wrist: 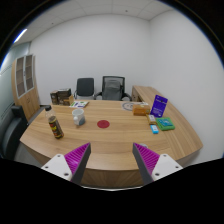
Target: Pour water
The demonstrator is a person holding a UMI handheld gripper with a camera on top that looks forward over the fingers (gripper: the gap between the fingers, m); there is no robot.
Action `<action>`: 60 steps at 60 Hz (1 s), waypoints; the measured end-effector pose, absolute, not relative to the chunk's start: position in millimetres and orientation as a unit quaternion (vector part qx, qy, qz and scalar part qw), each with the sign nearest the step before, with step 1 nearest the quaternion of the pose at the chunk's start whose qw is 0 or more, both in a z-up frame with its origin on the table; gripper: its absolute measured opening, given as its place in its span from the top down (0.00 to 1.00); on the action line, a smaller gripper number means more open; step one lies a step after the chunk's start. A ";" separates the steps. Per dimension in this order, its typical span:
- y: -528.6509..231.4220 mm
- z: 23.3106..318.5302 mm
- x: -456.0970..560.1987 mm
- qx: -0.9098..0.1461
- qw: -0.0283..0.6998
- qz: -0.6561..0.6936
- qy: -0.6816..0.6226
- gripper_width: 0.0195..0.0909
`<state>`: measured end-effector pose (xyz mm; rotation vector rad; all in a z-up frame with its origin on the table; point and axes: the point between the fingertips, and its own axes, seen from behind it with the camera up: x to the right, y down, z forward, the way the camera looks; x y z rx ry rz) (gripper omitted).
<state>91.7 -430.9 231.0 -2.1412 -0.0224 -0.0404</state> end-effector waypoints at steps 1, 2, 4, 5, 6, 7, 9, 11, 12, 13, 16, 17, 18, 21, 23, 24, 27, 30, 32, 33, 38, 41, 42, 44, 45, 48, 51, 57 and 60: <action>-431.5 229.9 91.1 -0.878 0.477 -0.016 -0.009 0.07; -431.2 228.1 89.5 -0.879 0.476 -0.016 -0.009 0.07; -427.5 222.7 84.5 -0.881 0.473 -0.017 -0.010 0.07; -426.1 219.8 81.7 -0.882 0.472 -0.017 -0.010 0.07; -424.7 216.6 78.5 -0.883 0.470 -0.018 -0.011 0.07; -423.6 213.3 75.5 -0.884 0.467 -0.018 -0.011 0.07; -427.7 213.9 72.8 -0.886 0.464 -0.020 -0.014 0.07; -421.5 204.5 61.7 -0.885 0.464 -0.023 -0.015 0.07; -420.2 202.2 57.4 -0.885 0.464 -0.025 -0.015 0.07; -419.4 199.7 52.9 -0.886 0.464 -0.026 -0.016 0.07; -417.3 193.0 36.1 -0.886 0.462 -0.029 -0.018 0.07; -416.1 191.3 29.7 -0.886 0.463 -0.029 -0.019 0.06; -415.2 189.3 22.8 -0.885 0.464 -0.029 -0.020 0.06; -412.6 182.7 1.1 -0.885 0.464 -0.029 -0.023 0.07; -410.0 178.6 -14.4 -0.884 0.466 -0.030 -0.024 0.07; -408.8 175.9 -22.3 -0.884 0.466 -0.031 -0.023 0.07; -407.0 164.6 -45.9 -0.887 0.460 -0.034 -0.019 0.07; -403.3 154.0 -73.0 -0.891 0.453 -0.034 -0.016 0.07; -398.9 148.9 -93.5 -0.891 0.452 -0.030 -0.014 0.06; -396.5 145.2 -103.8 -0.892 0.452 -0.028 -0.015 0.07; -382.1 129.5 -156.8 -0.891 0.454 -0.012 -0.022 0.07; -370.1 123.0 -184.4 -0.888 0.458 -0.006 -0.025 0.07; -365.6 120.9 -193.1 -0.887 0.460 -0.004 -0.026 0.07; -354.8 118.7 -209.2 -0.884 0.467 0.001 -0.027 0.07; -348.9 117.7 -216.2 -0.882 0.471 0.003 -0.028 0.07; -330.2 113.8 -235.4 -0.876 0.481 0.010 -0.030 0.07; -308.1 110.5 -248.1 -0.868 0.496 0.014 -0.029 0.07; -260.5 103.6 -261.2 -0.851 0.524 0.012 -0.025 0.07; -237.7 99.9 -262.7 -0.844 0.535 0.008 -0.023 0.07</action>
